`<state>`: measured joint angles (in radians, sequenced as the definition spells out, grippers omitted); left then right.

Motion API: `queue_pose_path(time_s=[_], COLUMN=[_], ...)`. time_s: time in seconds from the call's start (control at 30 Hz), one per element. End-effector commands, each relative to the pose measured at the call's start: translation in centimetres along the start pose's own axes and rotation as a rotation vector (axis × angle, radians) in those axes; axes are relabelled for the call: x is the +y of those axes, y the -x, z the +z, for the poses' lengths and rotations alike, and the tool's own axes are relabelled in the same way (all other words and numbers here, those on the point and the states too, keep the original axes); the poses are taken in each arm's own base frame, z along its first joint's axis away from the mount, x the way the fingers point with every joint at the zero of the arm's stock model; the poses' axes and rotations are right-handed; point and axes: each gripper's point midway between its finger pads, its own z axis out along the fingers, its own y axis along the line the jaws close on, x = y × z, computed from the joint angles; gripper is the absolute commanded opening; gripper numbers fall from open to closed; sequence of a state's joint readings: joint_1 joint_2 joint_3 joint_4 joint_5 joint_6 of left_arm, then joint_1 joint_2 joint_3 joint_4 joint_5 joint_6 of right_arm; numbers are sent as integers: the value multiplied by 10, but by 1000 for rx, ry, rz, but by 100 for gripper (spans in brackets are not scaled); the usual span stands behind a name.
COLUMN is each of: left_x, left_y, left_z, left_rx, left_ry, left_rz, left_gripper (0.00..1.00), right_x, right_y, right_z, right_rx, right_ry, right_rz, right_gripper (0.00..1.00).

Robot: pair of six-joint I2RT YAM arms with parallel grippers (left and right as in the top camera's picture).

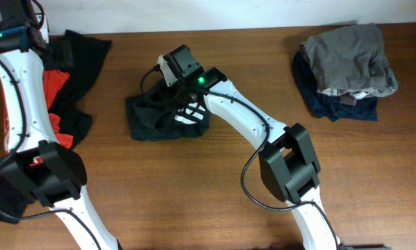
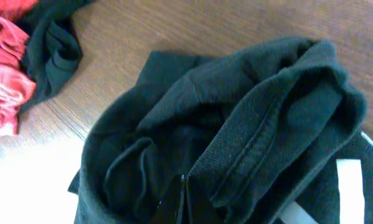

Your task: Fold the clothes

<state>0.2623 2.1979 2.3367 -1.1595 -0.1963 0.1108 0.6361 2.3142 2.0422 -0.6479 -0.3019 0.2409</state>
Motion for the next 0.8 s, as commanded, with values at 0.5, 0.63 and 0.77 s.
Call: queue_pose_path(time_s=[0.5, 0.63, 0.77], left_x=[5, 5, 4], left_y=[5, 5, 6], left_z=[-8, -8, -8], left_rx=[-17, -20, -21], left_ry=[13, 10, 6], left_rz=[-12, -13, -13], left_gripper=[99, 99, 99], right_x=[104, 84, 46], right_y=[18, 29, 38], right_z=[-1, -26, -54], right_rx=[-96, -72, -38], right_ry=[170, 124, 19], right_rz=[-179, -189, -125], right_gripper=[50, 99, 99])
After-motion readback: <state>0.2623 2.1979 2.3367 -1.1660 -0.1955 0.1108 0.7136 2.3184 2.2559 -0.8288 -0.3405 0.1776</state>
